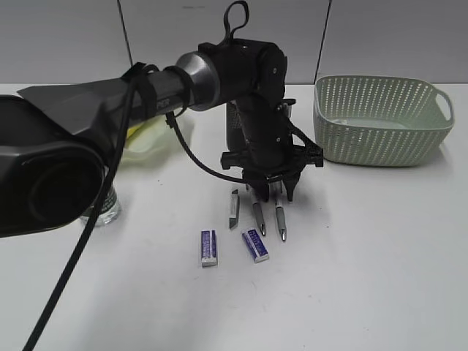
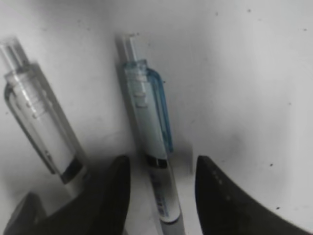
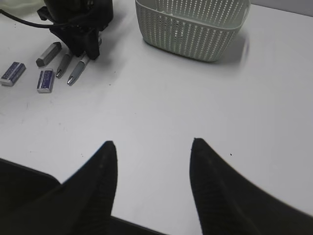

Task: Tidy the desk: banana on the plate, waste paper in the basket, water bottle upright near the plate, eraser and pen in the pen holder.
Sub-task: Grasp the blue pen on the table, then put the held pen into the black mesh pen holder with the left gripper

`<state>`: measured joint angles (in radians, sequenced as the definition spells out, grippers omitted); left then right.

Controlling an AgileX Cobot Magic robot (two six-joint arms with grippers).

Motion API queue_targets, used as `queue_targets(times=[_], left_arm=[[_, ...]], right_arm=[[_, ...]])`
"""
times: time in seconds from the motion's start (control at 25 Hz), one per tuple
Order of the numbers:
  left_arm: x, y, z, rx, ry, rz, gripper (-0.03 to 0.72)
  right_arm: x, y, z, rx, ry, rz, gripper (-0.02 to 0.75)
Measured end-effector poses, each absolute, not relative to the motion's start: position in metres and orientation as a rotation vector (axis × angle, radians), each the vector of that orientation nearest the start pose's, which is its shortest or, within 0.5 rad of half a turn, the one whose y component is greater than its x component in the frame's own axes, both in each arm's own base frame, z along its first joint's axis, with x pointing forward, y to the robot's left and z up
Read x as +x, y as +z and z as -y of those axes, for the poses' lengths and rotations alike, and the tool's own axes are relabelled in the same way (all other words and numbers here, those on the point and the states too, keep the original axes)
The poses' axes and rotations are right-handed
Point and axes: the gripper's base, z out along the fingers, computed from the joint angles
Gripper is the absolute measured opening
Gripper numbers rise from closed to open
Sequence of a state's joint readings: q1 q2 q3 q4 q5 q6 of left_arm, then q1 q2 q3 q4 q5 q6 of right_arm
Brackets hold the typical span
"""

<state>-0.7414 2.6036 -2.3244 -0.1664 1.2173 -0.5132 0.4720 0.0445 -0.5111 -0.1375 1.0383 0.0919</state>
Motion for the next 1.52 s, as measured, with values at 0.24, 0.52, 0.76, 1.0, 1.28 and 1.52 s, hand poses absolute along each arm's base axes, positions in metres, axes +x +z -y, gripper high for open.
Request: queue_targets(times=[0.24, 0.52, 0.76, 1.0, 1.28, 1.52], left_arm=[[0.376, 0.118, 0.372, 0.331, -0.359, -3.068, 0.090], [0.377, 0.150, 0.375, 0.379, -0.396, -2.984, 0.085], [0.377, 0.251, 0.363, 0.388, -0.438, -2.736, 0.085], [0.385, 0.307, 0.334, 0.364, -0.271, -2.521, 0.085], [0.413, 0.294, 0.339, 0.345, -0.328, -2.353, 0.085], [0.424, 0.297, 0.337, 0.322, -0.378, -2.263, 0.085]], right_arm=[[0.006, 0.283, 0.009, -0.386, 0.186, -2.015, 0.391], [0.006, 0.283, 0.009, -0.386, 0.186, -2.015, 0.391], [0.006, 0.283, 0.009, -0.386, 0.186, -2.015, 0.391], [0.006, 0.283, 0.009, -0.386, 0.186, -2.015, 0.391], [0.006, 0.283, 0.009, -0.386, 0.186, -2.015, 0.391], [0.006, 0.283, 0.009, -0.386, 0.186, -2.015, 0.391]])
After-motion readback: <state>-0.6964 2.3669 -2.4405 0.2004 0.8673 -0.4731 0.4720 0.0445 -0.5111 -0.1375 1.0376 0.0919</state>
